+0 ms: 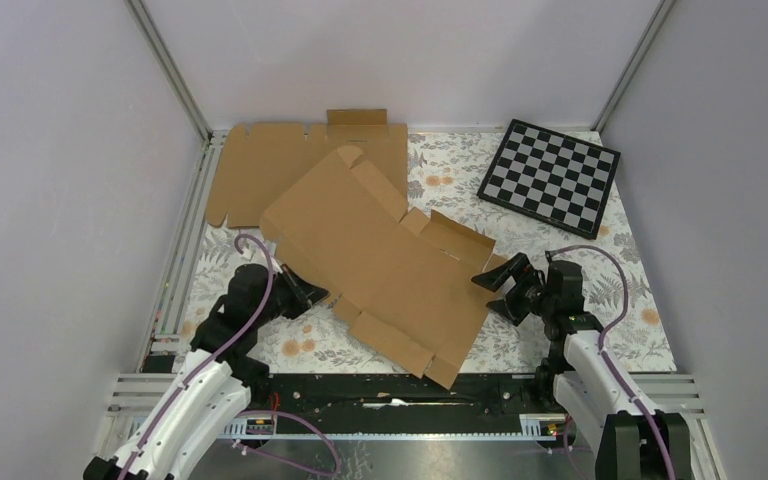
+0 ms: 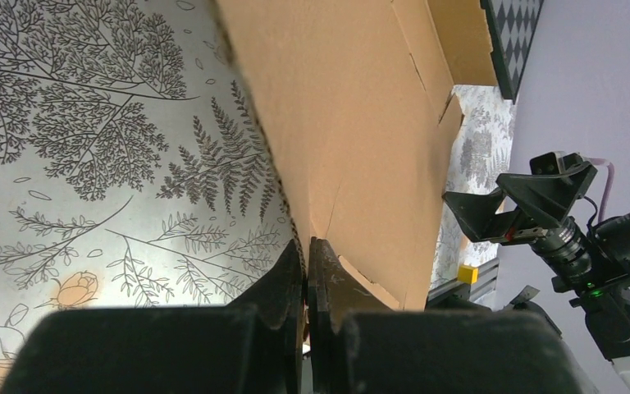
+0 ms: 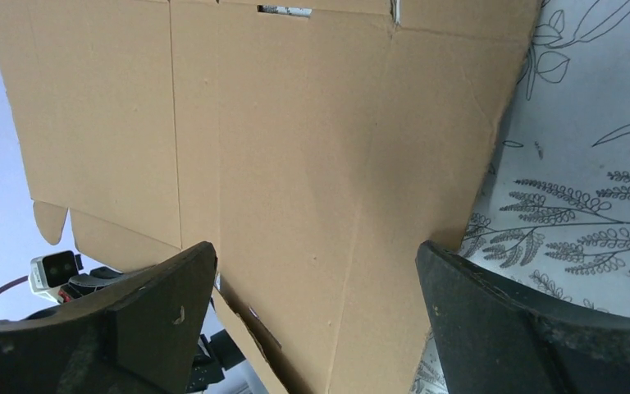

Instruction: Fold the paper box

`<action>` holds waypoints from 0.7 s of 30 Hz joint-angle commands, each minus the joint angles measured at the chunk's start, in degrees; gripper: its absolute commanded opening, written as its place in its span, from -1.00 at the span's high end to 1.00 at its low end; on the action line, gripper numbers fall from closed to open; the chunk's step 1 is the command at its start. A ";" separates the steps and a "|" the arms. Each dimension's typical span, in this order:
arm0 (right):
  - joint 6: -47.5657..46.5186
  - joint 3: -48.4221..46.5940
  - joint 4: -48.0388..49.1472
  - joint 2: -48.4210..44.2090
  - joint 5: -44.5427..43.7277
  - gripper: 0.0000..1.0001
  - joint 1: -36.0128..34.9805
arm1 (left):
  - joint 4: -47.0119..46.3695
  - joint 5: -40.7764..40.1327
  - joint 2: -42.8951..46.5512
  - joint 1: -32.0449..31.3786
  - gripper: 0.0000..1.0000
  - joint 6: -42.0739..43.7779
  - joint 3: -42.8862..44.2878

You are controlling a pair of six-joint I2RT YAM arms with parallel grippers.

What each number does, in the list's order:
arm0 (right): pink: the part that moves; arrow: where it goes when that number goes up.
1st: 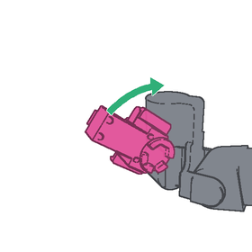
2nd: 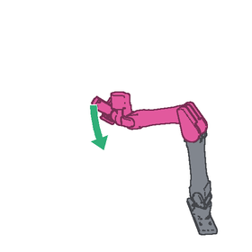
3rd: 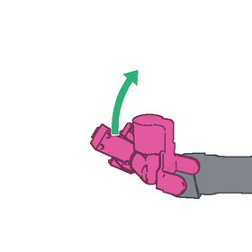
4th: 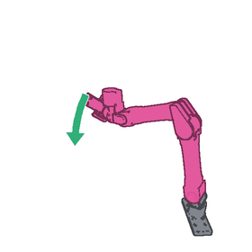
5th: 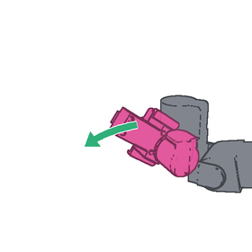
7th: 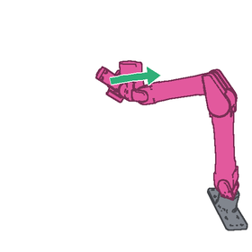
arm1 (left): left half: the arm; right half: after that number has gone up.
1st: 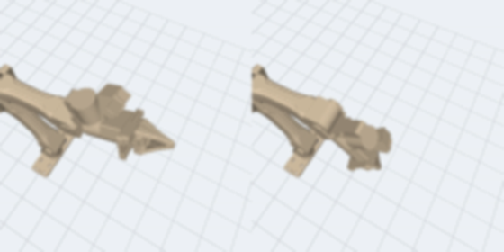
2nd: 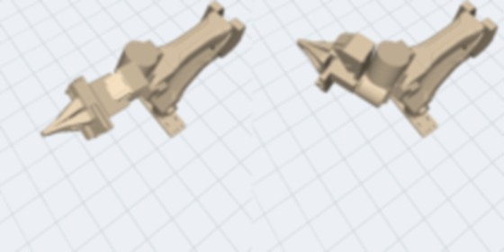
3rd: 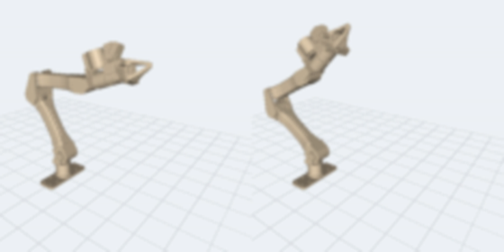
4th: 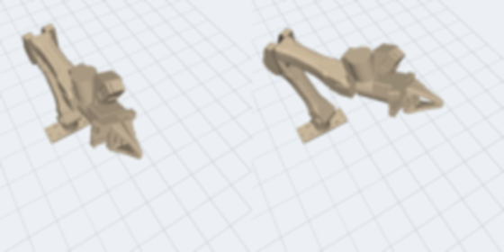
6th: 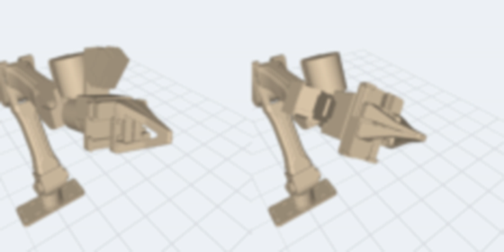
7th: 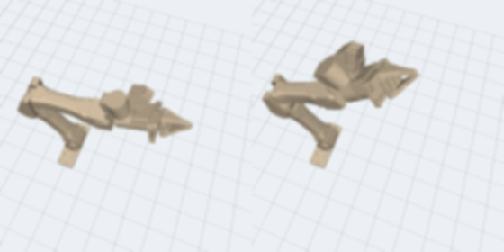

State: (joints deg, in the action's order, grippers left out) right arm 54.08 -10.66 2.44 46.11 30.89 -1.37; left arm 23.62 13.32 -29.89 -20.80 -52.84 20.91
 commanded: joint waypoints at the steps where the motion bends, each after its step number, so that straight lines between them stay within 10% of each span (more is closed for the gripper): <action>1: -1.88 -3.90 -7.90 -3.25 0.20 -0.97 0.14 | -2.74 0.37 1.81 -0.03 1.00 -1.50 0.10; 9: -11.26 -6.42 -26.72 -11.58 -12.21 -0.97 0.14 | -2.87 0.17 0.94 -0.03 1.00 -1.15 0.10; 16: -6.56 -0.85 -15.28 -5.75 -4.59 -0.98 -0.10 | -3.07 0.23 -0.64 -0.03 1.00 -0.40 0.62; 21: -1.03 -0.96 -2.10 -1.50 -0.11 -0.47 -1.74 | -6.88 3.34 -3.47 -0.02 1.00 0.26 -0.05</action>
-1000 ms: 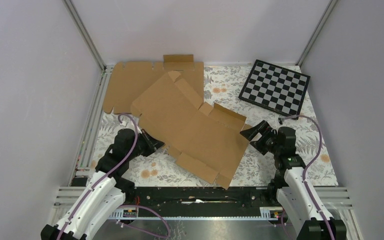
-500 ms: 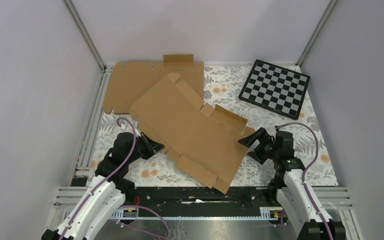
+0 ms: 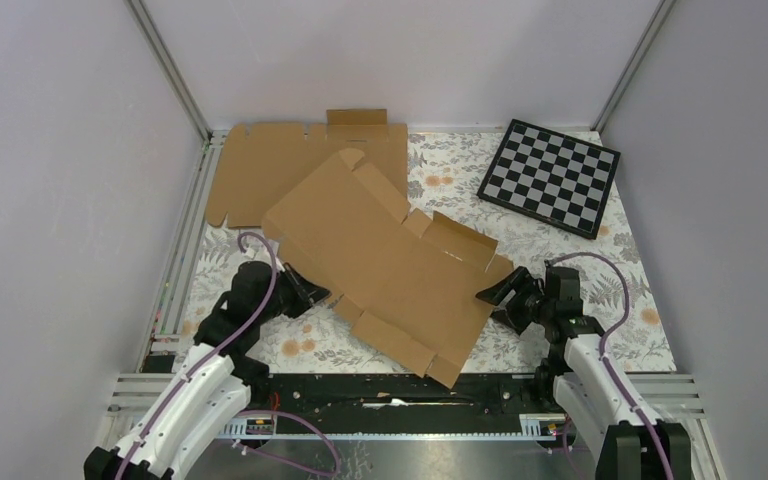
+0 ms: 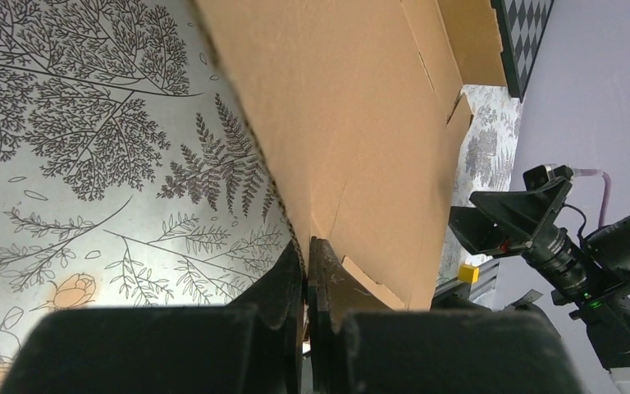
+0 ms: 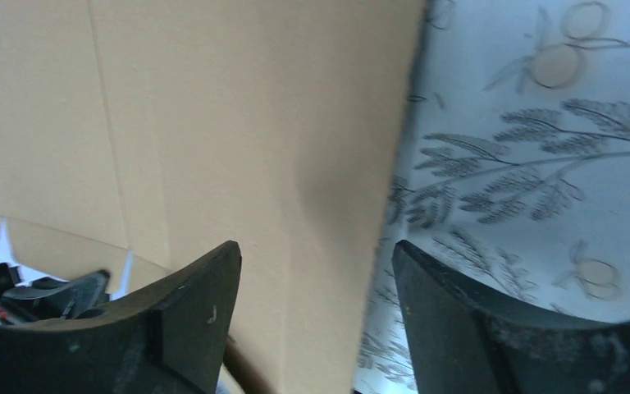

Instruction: Fold the paper box

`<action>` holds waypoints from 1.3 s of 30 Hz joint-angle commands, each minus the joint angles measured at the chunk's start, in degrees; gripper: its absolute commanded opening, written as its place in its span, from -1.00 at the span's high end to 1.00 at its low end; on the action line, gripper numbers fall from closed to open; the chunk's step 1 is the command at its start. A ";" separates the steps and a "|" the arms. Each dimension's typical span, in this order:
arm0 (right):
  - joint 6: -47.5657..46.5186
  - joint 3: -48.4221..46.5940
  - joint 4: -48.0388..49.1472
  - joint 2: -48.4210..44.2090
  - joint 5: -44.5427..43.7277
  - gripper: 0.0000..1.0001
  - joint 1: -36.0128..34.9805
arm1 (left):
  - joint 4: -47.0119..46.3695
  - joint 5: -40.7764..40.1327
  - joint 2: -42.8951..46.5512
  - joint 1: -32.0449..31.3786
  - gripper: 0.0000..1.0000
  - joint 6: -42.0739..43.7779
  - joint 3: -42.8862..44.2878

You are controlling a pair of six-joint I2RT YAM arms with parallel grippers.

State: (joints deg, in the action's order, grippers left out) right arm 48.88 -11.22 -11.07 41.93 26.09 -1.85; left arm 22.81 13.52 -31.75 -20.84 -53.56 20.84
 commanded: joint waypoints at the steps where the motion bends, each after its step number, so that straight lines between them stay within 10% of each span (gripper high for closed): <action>1: 4.47 -1.21 13.14 3.98 5.14 -0.44 -1.72 | -7.08 4.07 -2.22 -0.02 1.00 1.14 -0.27; 7: 4.67 -5.90 19.05 11.01 7.66 -0.19 -2.55 | -11.80 7.97 -6.88 -0.27 1.00 2.61 -0.45; 15: -5.01 -16.38 9.49 13.46 0.16 1.00 -2.55 | -12.25 10.02 -10.96 -1.02 1.00 6.37 0.63; 30: -22.30 -33.29 -9.37 16.43 -8.63 1.00 -2.75 | 3.21 -16.92 -11.70 -1.04 -0.96 12.78 18.52; 34: -22.34 -33.23 -8.98 16.79 -6.09 1.00 -3.91 | 4.24 -17.61 -16.64 -0.70 -0.98 16.08 25.63; 39: -22.52 -31.58 -7.50 16.26 -2.73 1.00 -4.28 | 3.99 6.05 -31.28 15.54 -0.98 18.39 31.85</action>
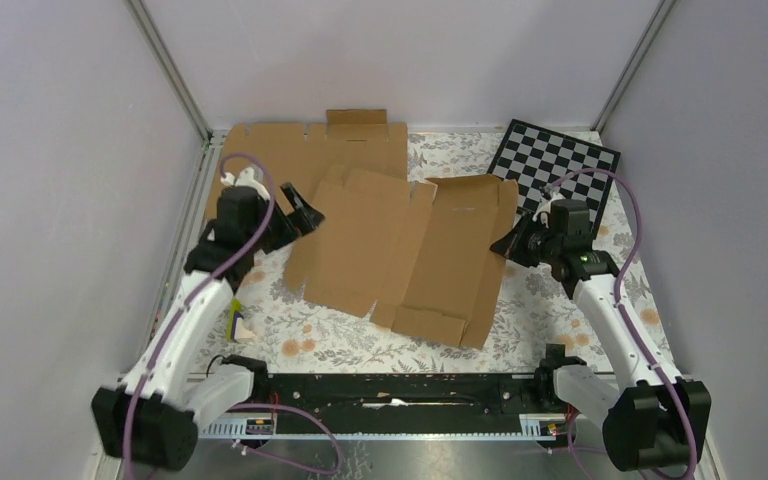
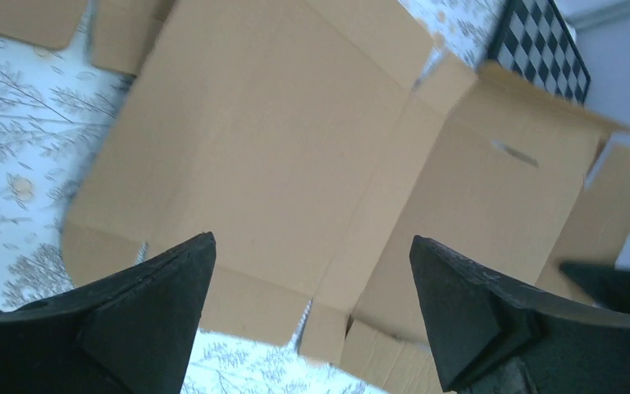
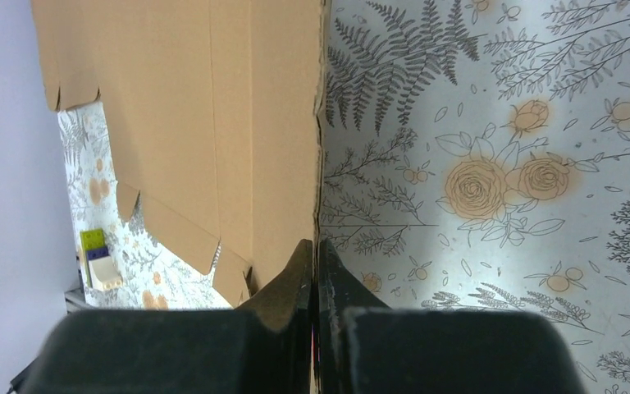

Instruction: Fold the paper box

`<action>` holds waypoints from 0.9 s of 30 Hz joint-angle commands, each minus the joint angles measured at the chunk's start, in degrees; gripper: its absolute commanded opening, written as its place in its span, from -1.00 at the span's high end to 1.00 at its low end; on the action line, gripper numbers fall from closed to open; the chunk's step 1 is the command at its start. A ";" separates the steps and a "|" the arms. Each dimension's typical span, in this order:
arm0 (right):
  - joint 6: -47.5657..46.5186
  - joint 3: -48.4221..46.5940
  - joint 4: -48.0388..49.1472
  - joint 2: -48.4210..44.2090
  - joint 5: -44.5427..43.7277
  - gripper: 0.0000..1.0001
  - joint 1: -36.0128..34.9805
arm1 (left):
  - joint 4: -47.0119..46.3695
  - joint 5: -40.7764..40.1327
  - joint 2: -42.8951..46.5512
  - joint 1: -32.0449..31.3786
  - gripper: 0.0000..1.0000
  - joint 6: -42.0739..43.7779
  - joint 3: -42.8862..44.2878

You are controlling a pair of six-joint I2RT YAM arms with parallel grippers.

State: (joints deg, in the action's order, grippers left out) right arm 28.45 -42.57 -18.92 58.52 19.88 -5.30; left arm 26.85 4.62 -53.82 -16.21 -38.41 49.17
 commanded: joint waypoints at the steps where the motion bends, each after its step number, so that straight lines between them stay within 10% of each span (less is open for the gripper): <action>1: -1.83 0.43 1.03 -0.68 4.09 1.00 -0.91 | -2.23 16.91 -11.20 12.07 -0.98 3.67 3.56; 27: -2.26 4.55 2.21 -3.41 6.33 1.00 -1.73 | 4.18 1.67 -34.53 13.31 -0.88 14.17 8.67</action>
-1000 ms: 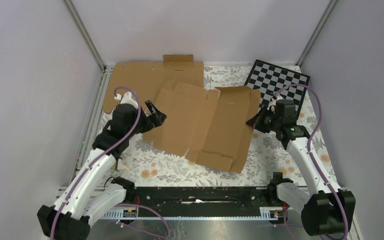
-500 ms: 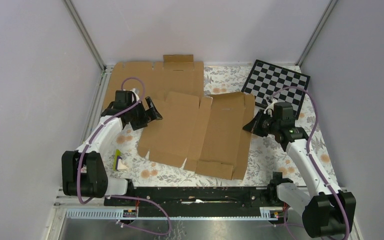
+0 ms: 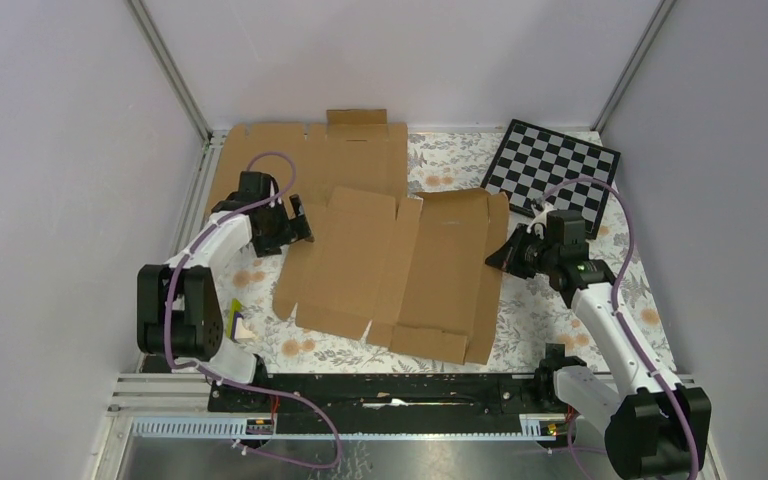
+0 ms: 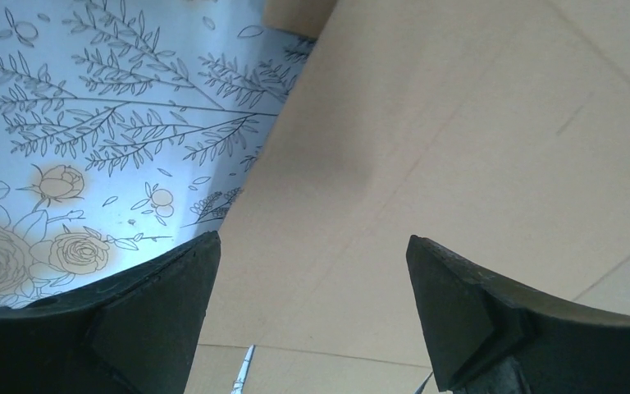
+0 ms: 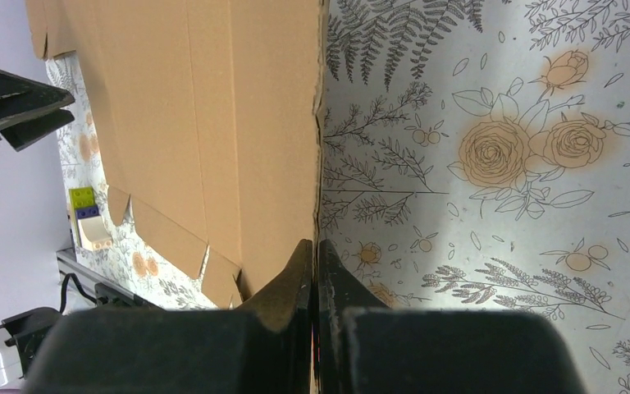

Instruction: Fold the paper box

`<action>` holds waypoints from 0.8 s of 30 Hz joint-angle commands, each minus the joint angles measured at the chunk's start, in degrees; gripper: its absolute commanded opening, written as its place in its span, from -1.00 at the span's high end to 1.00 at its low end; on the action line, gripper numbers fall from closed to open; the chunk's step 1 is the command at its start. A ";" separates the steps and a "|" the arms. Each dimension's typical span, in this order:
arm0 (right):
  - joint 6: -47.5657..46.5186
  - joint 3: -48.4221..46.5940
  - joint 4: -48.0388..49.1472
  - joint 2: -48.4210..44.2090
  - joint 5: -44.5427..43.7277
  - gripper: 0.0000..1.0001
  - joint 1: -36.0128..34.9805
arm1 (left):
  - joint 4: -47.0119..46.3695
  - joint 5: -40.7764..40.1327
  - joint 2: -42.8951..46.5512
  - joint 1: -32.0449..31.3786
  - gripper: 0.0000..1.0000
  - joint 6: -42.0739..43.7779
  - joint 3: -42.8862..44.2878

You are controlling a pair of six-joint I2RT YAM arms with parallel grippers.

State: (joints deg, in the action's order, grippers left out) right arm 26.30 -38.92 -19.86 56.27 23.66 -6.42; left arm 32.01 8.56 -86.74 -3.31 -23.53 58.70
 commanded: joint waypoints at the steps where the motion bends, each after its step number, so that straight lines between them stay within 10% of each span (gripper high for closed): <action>1: -0.09 1.27 3.57 -1.17 2.99 1.00 -0.62 | -1.06 -1.90 -2.83 0.41 -0.88 -1.03 -1.16; 10: 0.47 3.00 6.19 -0.54 5.40 1.00 -0.68 | -1.26 17.95 -8.11 0.82 -0.78 -0.11 -0.64; 13: 1.00 3.83 6.49 -0.60 4.27 1.00 -0.72 | -4.21 26.06 -4.45 1.19 -0.47 0.17 -2.60; 19: 0.94 5.01 7.17 -1.81 1.21 1.00 -0.70 | -4.97 23.38 4.91 1.20 -0.23 0.68 -4.76; 24: 1.68 4.84 6.45 -3.29 -2.97 1.00 -0.73 | -1.41 2.85 10.78 1.20 -0.66 1.79 -3.97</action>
State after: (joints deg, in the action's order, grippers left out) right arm 27.38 -33.76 -15.29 55.20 24.88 -6.72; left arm 29.95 26.15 -79.96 -2.39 -22.94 53.89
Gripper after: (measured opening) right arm 0.023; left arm 0.736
